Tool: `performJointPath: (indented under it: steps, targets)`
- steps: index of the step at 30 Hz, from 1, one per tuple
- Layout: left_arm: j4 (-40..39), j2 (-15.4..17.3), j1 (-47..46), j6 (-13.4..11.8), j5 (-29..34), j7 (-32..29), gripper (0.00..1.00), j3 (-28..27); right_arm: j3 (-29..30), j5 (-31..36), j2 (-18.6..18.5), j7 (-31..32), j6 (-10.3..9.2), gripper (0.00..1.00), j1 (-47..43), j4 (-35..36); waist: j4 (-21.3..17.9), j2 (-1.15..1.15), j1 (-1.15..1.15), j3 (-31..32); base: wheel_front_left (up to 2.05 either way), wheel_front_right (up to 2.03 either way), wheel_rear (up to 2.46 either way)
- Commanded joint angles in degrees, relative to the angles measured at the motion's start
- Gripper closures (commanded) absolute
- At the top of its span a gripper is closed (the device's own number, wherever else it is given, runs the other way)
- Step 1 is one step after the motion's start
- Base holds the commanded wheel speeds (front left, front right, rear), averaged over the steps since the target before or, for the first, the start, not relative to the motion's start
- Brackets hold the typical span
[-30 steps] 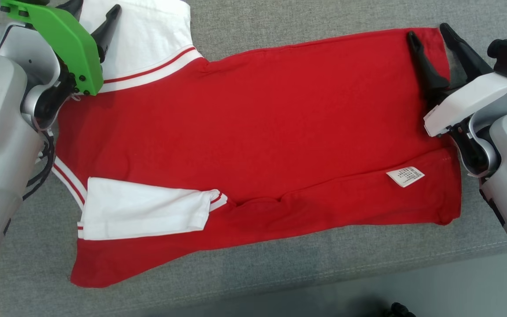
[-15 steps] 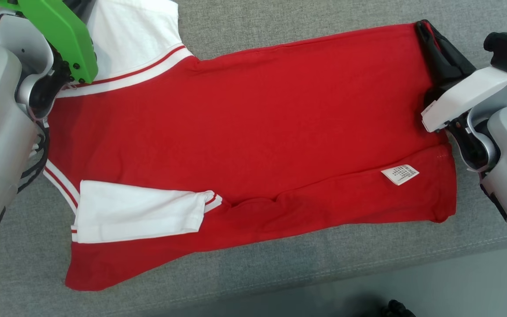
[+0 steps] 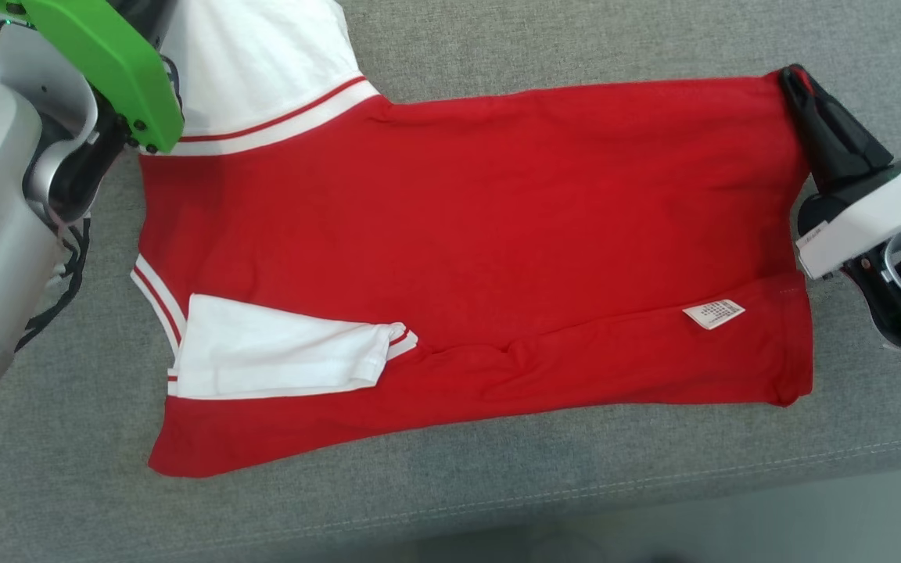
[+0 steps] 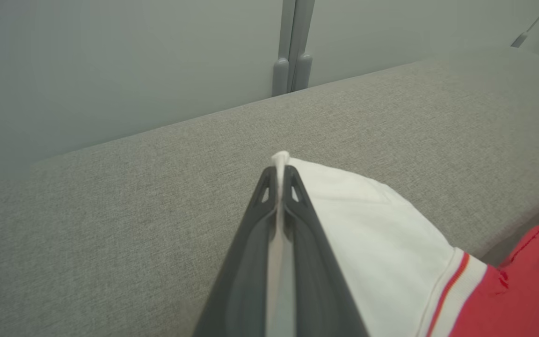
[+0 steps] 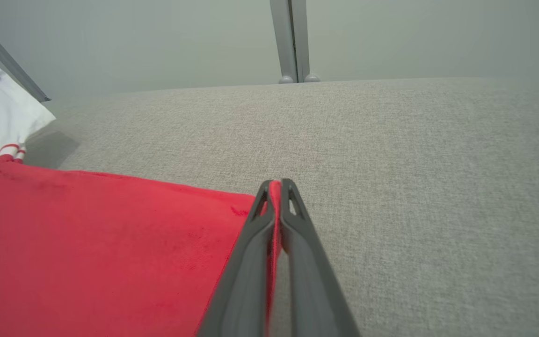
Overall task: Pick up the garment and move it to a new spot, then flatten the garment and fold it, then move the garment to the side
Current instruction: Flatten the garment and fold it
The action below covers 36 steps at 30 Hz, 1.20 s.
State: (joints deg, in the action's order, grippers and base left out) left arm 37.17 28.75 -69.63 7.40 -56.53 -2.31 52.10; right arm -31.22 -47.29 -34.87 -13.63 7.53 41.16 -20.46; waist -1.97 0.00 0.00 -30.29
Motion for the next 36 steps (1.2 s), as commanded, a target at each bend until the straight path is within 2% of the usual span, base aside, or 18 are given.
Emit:
performJointPath:
  steps: [1, 3, 8, 16, 23, 29, 36]
  targets:
    - [-2.4, 2.1, 2.8, 0.0, 0.0, 1.1, 1.0, 0.1, -0.2, -1.3, -2.1, 0.4, -0.09, 1.0, -2.9, 2.6, 1.3, 0.0, 0.0, 1.9, 0.0, 0.0, 0.0]
    - [-6.0, 3.0, 5.7, -0.2, -1.8, 1.9, 1.0, -0.6, 0.0, -2.7, -3.7, 0.9, -0.09, 1.0, -5.4, 4.8, 1.7, 0.0, 0.0, 2.7, 0.0, 0.0, 0.0]
    - [-14.7, 6.5, 12.3, -2.6, -4.0, 4.2, 1.0, -2.0, 0.9, -4.9, -6.5, 1.8, -0.09, 1.0, -10.0, 8.0, 2.2, 0.0, 0.0, 3.8, 0.0, 0.0, 0.0]
    - [-33.6, 14.3, 26.8, -10.5, -6.7, 9.1, 1.0, -3.9, 1.4, -2.1, -10.2, 1.4, -0.09, 1.0, -15.2, 10.4, 3.1, 0.0, 0.0, 4.5, 0.0, 0.0, 0.0]
    - [-45.3, 18.3, 36.8, -16.8, -8.3, 12.8, 1.0, -4.8, 3.1, 5.5, -8.0, 0.0, -0.1, 1.0, -15.1, 7.9, 3.1, 0.0, 0.0, 4.8, 0.0, 0.0, 0.0]
    - [-51.7, 19.4, 43.5, -20.1, -10.1, 14.8, 1.0, -5.0, 4.4, 12.4, -6.7, -1.0, -0.1, 1.0, -16.3, 7.1, 3.6, 0.0, 0.0, 5.1, 0.0, 0.0, 0.0]
    - [-54.2, 18.2, 49.6, -20.2, -13.1, 16.1, 1.0, -5.0, 4.7, 15.9, -6.1, -1.6, -0.1, 1.0, -20.7, 9.5, 4.0, 0.0, 0.0, 5.6, 0.0, 0.0, 0.0]
